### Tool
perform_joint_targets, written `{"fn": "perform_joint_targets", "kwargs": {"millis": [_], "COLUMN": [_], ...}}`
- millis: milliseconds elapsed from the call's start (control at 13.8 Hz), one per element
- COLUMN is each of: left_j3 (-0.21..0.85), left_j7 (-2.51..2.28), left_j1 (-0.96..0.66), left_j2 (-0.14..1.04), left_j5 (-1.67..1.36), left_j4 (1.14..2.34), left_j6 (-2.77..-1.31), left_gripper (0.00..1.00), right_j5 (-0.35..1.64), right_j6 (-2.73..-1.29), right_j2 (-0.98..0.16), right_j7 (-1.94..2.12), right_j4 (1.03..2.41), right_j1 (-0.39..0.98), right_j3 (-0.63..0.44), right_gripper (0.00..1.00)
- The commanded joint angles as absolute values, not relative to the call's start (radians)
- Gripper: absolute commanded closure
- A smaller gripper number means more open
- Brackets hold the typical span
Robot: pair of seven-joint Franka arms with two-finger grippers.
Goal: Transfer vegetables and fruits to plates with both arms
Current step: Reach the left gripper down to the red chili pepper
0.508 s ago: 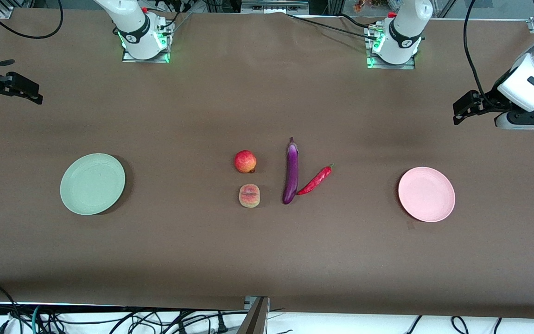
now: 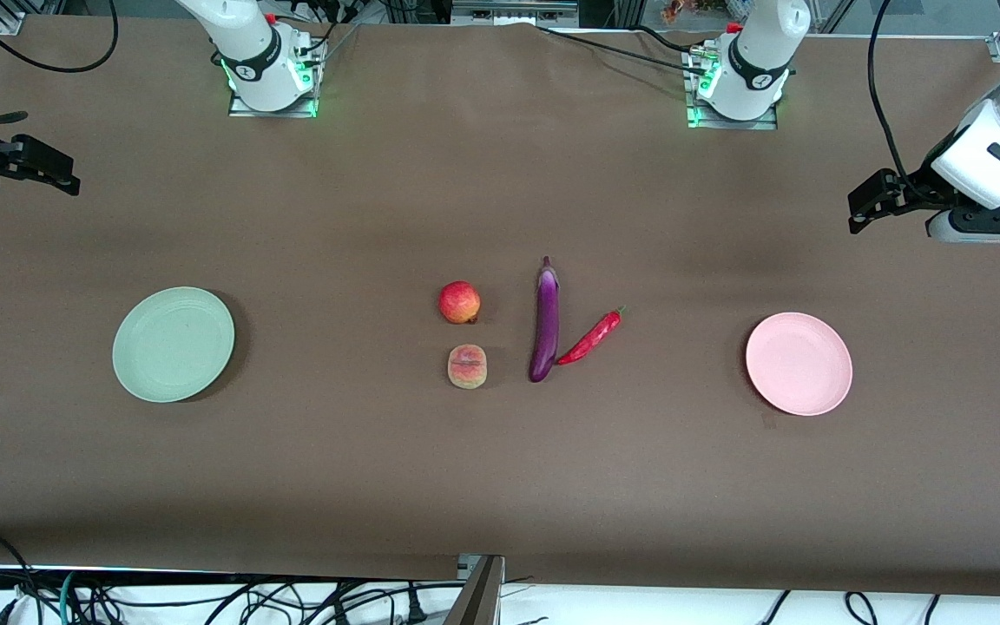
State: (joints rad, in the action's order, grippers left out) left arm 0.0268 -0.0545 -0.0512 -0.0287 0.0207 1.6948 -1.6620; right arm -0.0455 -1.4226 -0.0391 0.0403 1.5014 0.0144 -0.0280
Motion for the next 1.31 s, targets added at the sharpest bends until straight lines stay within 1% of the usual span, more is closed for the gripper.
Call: {"fn": "perform_joint_targets", "kwargs": {"millis": [0,73,218,363,508,653,798,870,1016,1088,1233], "left_j3": [0.038,0.069,0.101,0.138,0.182,0.228,0.262,0.262,0.262,0.262,0.264], "left_j7": [-0.064,-0.064,-0.072,-0.075,-0.075,-0.069,-0.014,0.033,0.067,0.105,0.156], "left_j1": [-0.063,-0.067,-0.069,-0.072,-0.074,-0.083,-0.127,-0.155,-0.204,-0.233,-0.267], "left_j2": [0.012,0.047,0.067,0.109,0.164,0.224,0.312,0.354,0.397,0.435,0.517], "left_j5": [0.035,0.044,0.04,0.032,0.034,0.032,0.049,0.048,0.052,0.084,0.167], "left_j4": [1.658,1.658,1.66,1.661,1.66,1.661,1.66,1.661,1.675,1.677,1.677], "left_j6": [-1.585,-1.559,-1.49,-1.479,-1.499,-1.599,-1.704,-1.765,-1.888,-1.943,-2.023], "left_gripper": [0.0,0.0,0.0,0.0,0.0,0.0,0.0,0.0,0.0,0.0,0.0], "right_j5": [-0.032,-0.032,-0.031,-0.031,-0.032,-0.034,-0.04,-0.035,-0.032,-0.032,-0.015], "right_j6": [-1.414,-1.414,-1.414,-1.419,-1.417,-1.425,-1.437,-1.436,-1.434,-1.436,-1.442], "right_j2": [-0.048,-0.048,-0.051,-0.054,-0.057,-0.07,-0.087,-0.103,-0.144,-0.147,-0.195], "right_j7": [0.029,0.029,0.032,0.029,0.025,0.023,0.023,0.018,0.024,0.025,0.017], "right_j4": [1.476,1.476,1.476,1.476,1.476,1.48,1.479,1.48,1.479,1.48,1.485], "right_j1": [-0.003,-0.003,-0.005,-0.005,-0.005,-0.005,-0.002,-0.005,-0.009,-0.008,0.009], "right_j3": [-0.015,-0.017,-0.017,-0.018,-0.018,-0.018,-0.018,-0.018,-0.018,-0.018,-0.005], "right_gripper": [0.0,0.0,0.0,0.0,0.0,0.0,0.0,0.0,0.0,0.0,0.0]}}
